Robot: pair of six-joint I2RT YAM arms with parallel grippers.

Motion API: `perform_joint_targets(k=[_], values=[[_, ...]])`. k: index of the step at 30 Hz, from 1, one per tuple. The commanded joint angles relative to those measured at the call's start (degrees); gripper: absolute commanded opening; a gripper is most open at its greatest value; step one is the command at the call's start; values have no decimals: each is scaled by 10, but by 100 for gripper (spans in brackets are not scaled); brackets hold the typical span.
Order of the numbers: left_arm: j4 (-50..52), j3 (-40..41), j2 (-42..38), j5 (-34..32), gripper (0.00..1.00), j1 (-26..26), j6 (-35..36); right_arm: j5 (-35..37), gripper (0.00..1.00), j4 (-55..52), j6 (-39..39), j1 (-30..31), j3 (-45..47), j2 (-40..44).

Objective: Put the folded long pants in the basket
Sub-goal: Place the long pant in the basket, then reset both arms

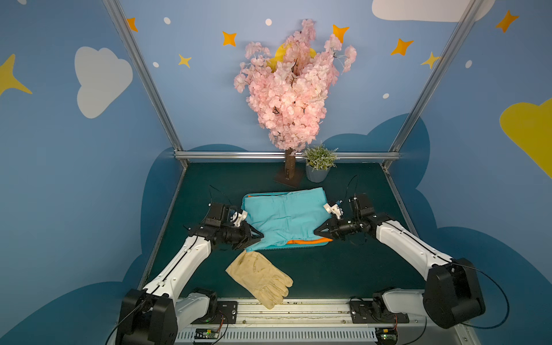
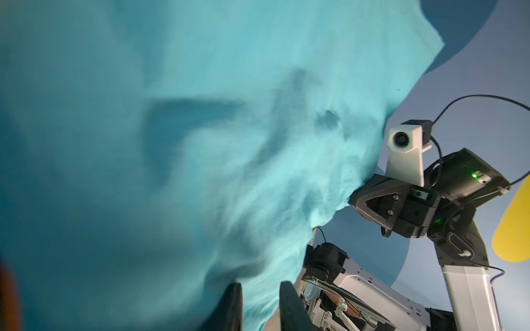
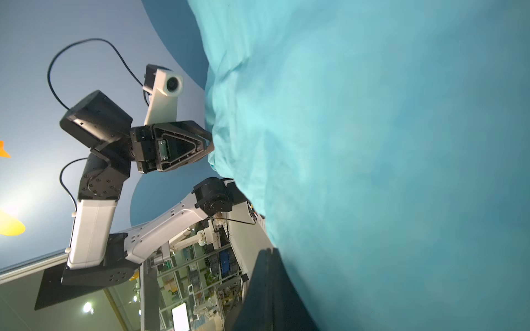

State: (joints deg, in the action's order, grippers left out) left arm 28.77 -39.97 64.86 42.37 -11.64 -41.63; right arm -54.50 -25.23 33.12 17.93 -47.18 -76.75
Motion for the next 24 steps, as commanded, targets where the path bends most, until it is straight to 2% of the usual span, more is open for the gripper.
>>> perform_joint_targets(k=[1,4,9,11,13,15,17,20,22,24], values=[[68,11,12,-68,27,1,12,8,3,-33,-24,-60,27,-30],[120,-9,20,-129,26,7,17,3,2,-52,-37,-98,28,-35],[125,-57,-20,-128,28,25,34,-19,2,-63,-34,-92,2,14],[131,-91,-48,-165,34,31,40,-24,3,-49,-13,-95,-8,44],[130,-122,-79,-226,38,36,52,6,7,-41,8,-101,-25,83],[123,-141,-108,-342,52,37,68,78,22,-47,21,-108,-61,125],[86,-125,-138,-453,65,38,78,200,38,-56,23,-109,-88,157],[-31,-50,-187,-562,71,42,129,414,64,-45,-9,-110,-86,197],[-106,8,-208,-631,75,42,146,583,81,-24,-9,-111,-53,215],[-195,76,-212,-675,75,43,162,690,83,36,-43,-114,6,230]])
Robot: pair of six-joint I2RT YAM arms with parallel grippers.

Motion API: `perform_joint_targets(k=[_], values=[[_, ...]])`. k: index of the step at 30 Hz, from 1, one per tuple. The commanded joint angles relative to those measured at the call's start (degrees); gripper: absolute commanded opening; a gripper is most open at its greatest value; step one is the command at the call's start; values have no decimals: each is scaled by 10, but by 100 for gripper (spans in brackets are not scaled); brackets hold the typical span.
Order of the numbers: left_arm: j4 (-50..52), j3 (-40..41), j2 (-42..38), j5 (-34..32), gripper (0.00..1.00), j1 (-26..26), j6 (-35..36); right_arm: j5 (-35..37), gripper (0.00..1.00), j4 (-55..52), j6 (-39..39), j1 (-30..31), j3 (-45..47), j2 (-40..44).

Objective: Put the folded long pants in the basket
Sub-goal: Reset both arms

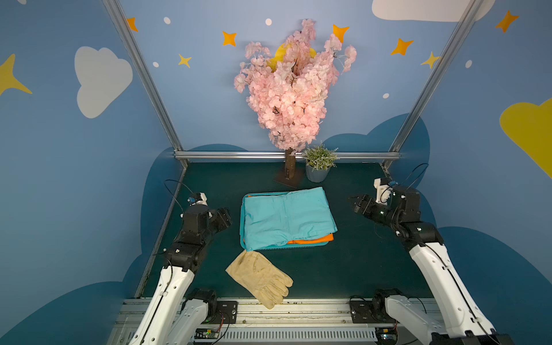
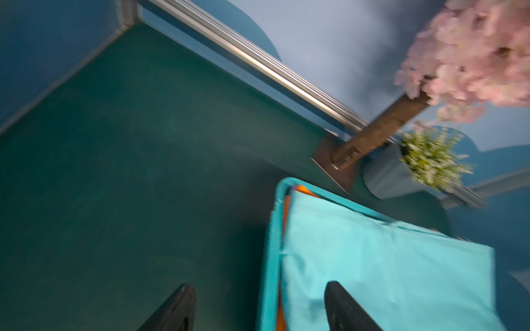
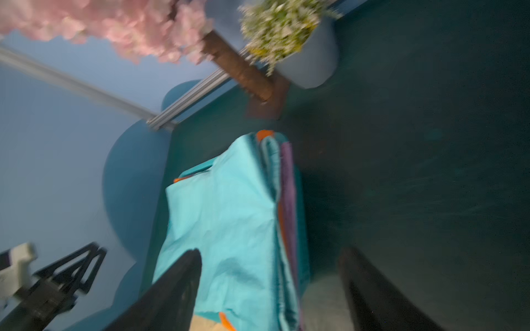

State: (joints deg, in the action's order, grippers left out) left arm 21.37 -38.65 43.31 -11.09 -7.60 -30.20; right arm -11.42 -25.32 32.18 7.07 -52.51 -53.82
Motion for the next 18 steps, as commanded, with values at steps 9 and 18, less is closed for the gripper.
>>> perform_joint_targets(k=[9,18], values=[[-333,192,106,-174,75,20,149,378,84,215,-184,-11,259,-9],[-578,191,303,-91,75,65,209,388,81,400,-218,-25,277,-132]])
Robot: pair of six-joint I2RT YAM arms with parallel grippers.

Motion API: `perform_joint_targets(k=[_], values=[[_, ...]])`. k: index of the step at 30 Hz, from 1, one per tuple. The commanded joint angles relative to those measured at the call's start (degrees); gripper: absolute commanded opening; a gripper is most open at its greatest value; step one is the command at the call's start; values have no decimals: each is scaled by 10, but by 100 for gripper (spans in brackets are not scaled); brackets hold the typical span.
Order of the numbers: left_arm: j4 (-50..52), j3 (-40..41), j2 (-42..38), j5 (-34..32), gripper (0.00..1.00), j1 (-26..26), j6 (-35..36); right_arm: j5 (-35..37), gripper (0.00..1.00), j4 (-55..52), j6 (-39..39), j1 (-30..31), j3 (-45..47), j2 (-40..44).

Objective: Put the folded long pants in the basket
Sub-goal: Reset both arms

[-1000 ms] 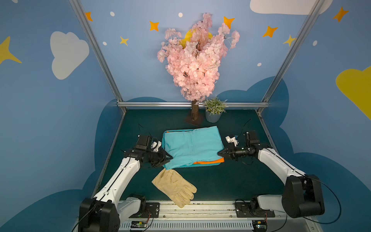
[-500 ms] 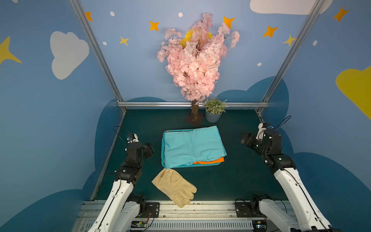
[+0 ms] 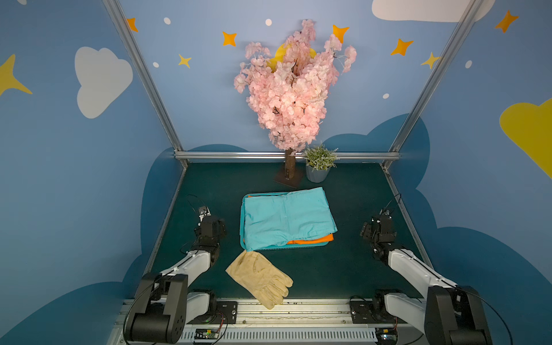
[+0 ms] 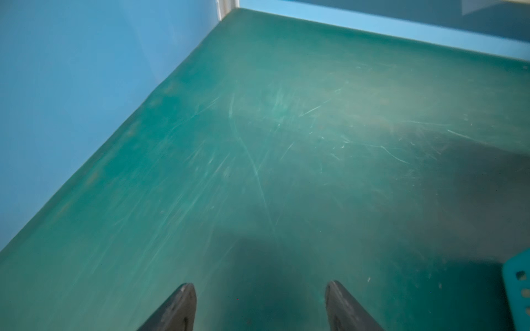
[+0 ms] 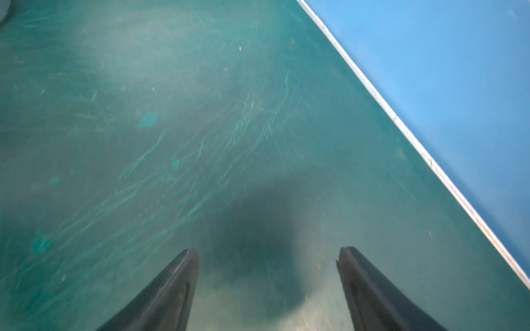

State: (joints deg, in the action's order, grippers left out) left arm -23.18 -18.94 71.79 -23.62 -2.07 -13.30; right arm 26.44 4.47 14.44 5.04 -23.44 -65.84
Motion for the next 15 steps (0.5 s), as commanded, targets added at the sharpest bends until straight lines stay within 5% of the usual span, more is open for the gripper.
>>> perform_joint_targets(k=[1,4,8,9,10,11,14,15], values=[[-143,-11,31,58,75,19,53,7,82,144,-53,-6,-3,-19],[-169,-16,51,98,73,29,77,-37,82,262,-81,-16,27,-43],[-474,51,203,157,75,41,98,-125,80,525,-100,-29,83,-156],[-455,51,197,178,75,44,99,-150,77,540,-112,-30,80,-173],[-345,30,158,185,75,45,97,-193,76,525,-124,-33,73,-183],[-274,-1,143,183,74,45,97,-214,95,488,-117,-36,56,-188],[-306,-13,179,177,80,41,101,-208,98,359,-113,-38,-7,-191],[-277,-22,171,174,97,40,98,-216,98,320,-122,-39,-19,-181]])
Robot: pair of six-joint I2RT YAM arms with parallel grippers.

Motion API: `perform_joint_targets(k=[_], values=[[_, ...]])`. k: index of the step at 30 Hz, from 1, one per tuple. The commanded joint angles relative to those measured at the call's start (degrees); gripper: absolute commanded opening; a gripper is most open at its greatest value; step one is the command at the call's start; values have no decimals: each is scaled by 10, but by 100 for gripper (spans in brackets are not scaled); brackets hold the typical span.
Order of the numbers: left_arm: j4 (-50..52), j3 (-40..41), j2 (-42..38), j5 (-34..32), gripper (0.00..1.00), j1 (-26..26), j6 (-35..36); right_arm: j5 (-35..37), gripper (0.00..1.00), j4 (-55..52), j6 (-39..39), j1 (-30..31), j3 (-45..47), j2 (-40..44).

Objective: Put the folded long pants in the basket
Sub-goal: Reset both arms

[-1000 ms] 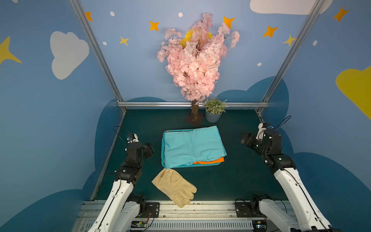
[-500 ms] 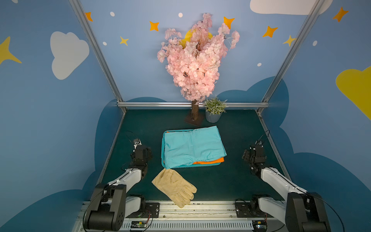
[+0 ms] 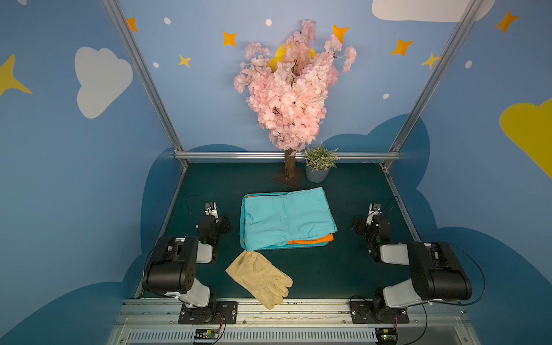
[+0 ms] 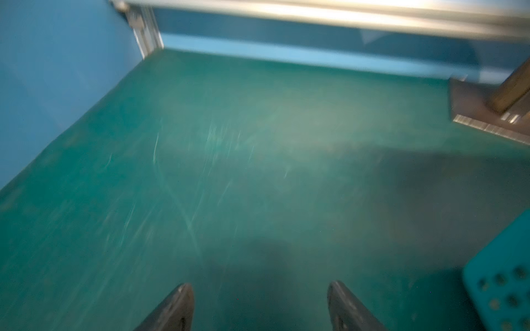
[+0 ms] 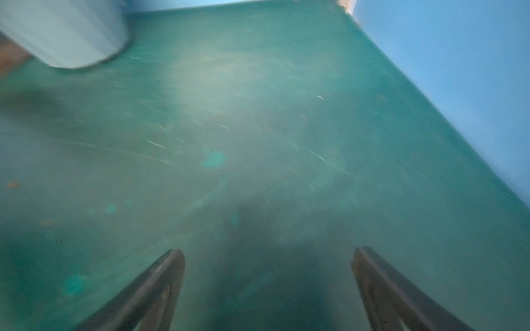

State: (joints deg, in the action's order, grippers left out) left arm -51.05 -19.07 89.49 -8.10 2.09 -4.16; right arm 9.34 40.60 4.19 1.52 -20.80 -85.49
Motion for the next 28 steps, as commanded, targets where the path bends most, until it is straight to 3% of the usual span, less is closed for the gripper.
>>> perform_joint_targets(k=[1,12,16,28], values=[[29,-27,-16,18,100,-2,8,-44,98,-18,-24,-3,-39,11],[18,-22,-15,13,100,-4,8,-39,98,-21,-22,2,-37,14],[19,-22,-15,13,100,-4,8,-84,98,-40,-45,3,-51,10],[19,-22,-16,13,100,-5,8,-90,98,-40,-46,1,-49,12]])
